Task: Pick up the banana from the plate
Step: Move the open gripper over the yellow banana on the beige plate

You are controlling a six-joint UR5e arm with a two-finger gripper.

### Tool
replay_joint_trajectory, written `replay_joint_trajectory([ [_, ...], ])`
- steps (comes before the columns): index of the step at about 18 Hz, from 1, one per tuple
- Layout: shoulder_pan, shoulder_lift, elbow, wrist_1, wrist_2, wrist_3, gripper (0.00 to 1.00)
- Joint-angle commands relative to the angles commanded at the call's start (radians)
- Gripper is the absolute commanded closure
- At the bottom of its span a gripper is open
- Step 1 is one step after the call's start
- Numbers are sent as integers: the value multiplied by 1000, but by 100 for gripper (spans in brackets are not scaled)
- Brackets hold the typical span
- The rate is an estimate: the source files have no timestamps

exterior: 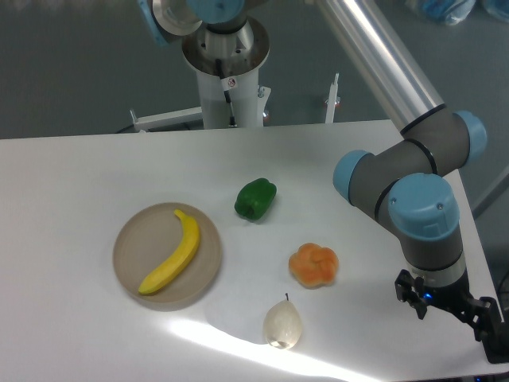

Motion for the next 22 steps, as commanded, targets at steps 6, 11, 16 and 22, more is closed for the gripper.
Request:
replay_joint_trajectory([
  [6, -2, 12, -18, 2, -9, -23, 0],
  [11, -9, 49, -57, 0, -9, -38, 0],
  [16, -23, 100, -110, -3, -9, -80, 0],
  [22, -34, 205, -222, -103, -37, -125, 0],
])
